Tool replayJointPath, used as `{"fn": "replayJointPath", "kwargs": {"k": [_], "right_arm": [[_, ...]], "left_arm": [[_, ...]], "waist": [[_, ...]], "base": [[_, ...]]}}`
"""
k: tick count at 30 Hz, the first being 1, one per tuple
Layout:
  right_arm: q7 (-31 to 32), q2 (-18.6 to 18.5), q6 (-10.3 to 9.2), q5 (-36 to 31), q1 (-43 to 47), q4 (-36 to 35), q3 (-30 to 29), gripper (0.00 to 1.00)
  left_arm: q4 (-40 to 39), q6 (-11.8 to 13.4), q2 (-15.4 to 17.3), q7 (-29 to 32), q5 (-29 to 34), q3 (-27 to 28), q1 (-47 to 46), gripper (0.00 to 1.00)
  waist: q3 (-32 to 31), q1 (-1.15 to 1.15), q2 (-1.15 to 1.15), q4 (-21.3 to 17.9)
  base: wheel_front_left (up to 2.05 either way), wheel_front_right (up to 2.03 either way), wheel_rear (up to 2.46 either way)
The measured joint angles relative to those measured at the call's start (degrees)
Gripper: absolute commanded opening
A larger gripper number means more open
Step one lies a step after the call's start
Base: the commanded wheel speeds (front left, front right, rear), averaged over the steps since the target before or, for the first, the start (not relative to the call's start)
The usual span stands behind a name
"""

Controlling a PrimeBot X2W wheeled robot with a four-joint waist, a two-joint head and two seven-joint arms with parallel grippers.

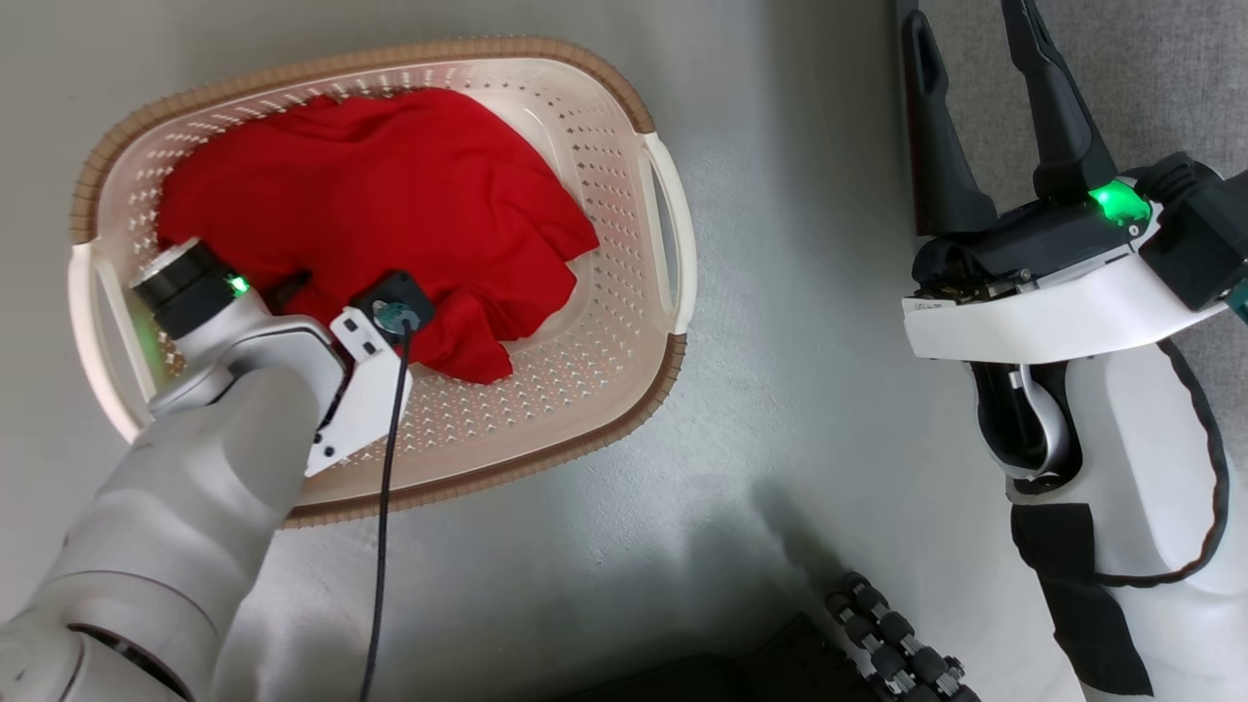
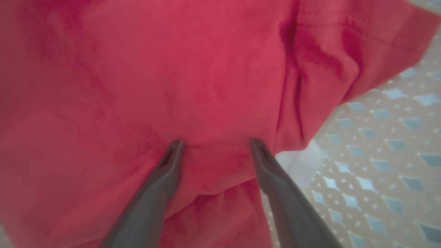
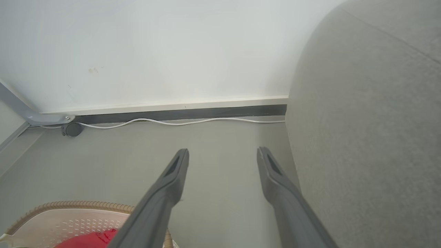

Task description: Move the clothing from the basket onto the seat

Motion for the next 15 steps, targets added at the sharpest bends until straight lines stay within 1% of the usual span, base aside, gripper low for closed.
{"fn": "replayJointPath", "kwargs": {"k": [4, 8, 9, 10, 15], "right_arm": [[0.0, 0.01, 0.0, 0.97, -0.35, -0.29, 0.23, 1.0], [0.0, 0.03, 0.0, 1.07, -0.55, -0.42, 0.24, 1.0], [0.0, 0.03, 0.0, 1.07, -0.6, -0.42, 0.24, 1.0], [0.0, 0.03, 0.0, 1.12, -0.63, -0.41, 0.24, 1.0], [0.0, 0.08, 0.0, 1.47, -0.69, -0.2, 0.03, 1.0]], "left_arm": [[0.0, -0.02, 1.33, 0.19, 0.6, -1.04, -0.6, 1.0], [-0.01, -0.09, 1.87, -0.13, 0.32, -1.02, -0.66, 0.99], [-0.01, -0.1, 2.01, -0.27, 0.07, -0.98, -0.66, 0.75], [-0.01, -0.25, 2.14, -0.76, -0.15, -0.98, -0.66, 0.0], [0.09, -0.76, 2.41, -2.88, -0.87, -1.02, -0.54, 0.0]], "waist": [[0.95, 0.0, 0.0, -0.64], [1.38, 0.0, 0.0, -0.98], [1.42, 0.0, 0.0, -1.04], [1.41, 0.0, 0.0, -1.08], [0.72, 0.0, 0.0, -1.32]], "base": [[0.0, 0.0, 0.0], [0.0, 0.0, 0.0], [0.0, 0.0, 0.0], [0.0, 0.0, 0.0], [0.0, 0.0, 0.0]]}}
